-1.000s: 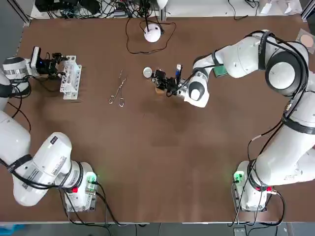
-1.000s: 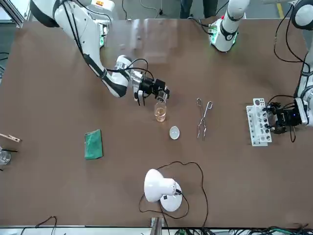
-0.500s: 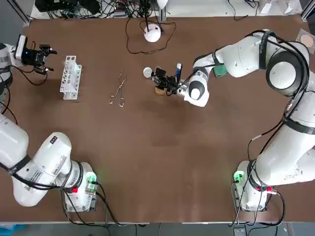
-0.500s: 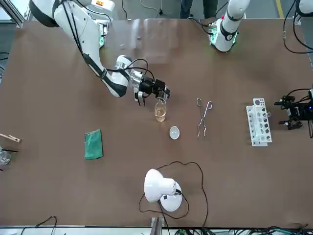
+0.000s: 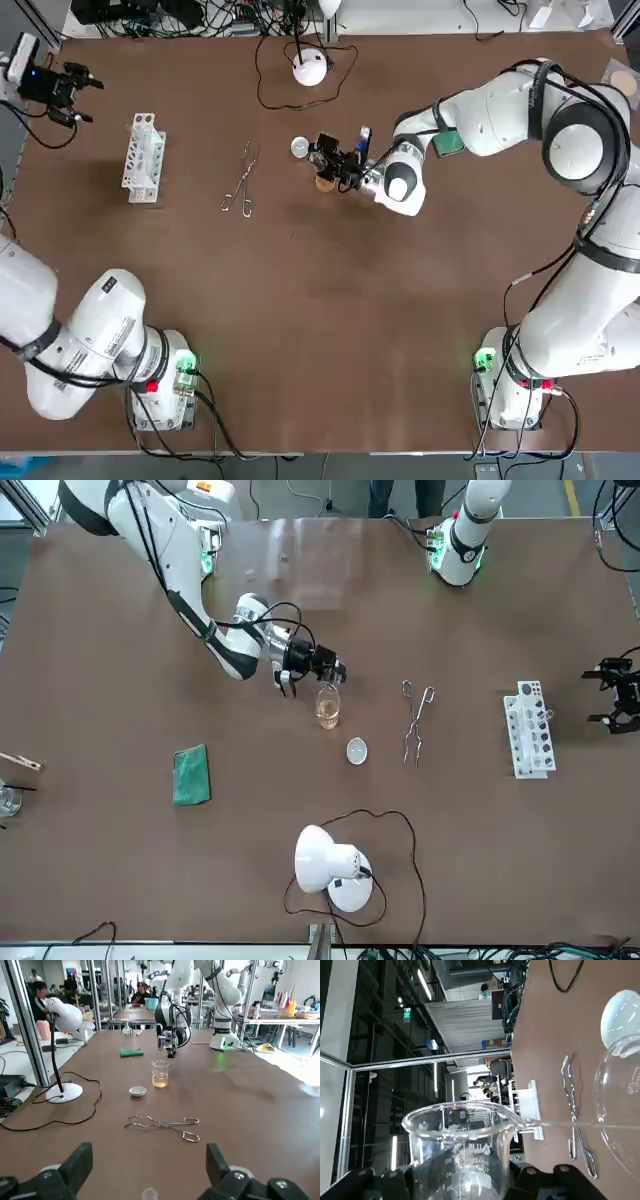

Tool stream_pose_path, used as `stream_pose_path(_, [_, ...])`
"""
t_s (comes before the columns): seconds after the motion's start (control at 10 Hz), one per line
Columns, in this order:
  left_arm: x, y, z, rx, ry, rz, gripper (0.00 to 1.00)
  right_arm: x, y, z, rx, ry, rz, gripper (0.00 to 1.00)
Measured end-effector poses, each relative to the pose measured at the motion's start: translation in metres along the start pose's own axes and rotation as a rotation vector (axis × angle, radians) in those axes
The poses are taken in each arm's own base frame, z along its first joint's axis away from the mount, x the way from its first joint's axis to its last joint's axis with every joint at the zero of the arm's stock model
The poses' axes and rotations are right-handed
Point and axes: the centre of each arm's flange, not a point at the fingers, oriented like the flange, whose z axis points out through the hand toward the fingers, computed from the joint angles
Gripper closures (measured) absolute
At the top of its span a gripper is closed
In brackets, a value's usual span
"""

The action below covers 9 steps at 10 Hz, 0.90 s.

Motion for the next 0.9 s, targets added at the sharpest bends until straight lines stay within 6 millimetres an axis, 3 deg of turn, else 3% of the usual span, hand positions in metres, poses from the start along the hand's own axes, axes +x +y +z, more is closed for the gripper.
stream_pose_path(0.2, [0.061,-0.016,0.009,-0.016,-0.089,-0.034,0.00,0.000,0.000,0.000,0.001,0.000,0.020,0.62])
stream_pose_path(0.5, [0.135,-0.032,0.036,0.013,-0.252,-0.110,0.00,0.003,-0.002,0.000,0.005,0.005,0.049,0.62])
stream_pose_path(0.8, [0.221,-0.044,0.090,0.017,-0.410,-0.260,0.00,0.007,-0.005,0.002,0.013,0.010,0.075,0.62])
stream_pose_path(0.9, [0.242,-0.048,0.110,0.013,-0.478,-0.289,0.00,0.009,-0.006,0.003,0.016,0.013,0.083,0.62])
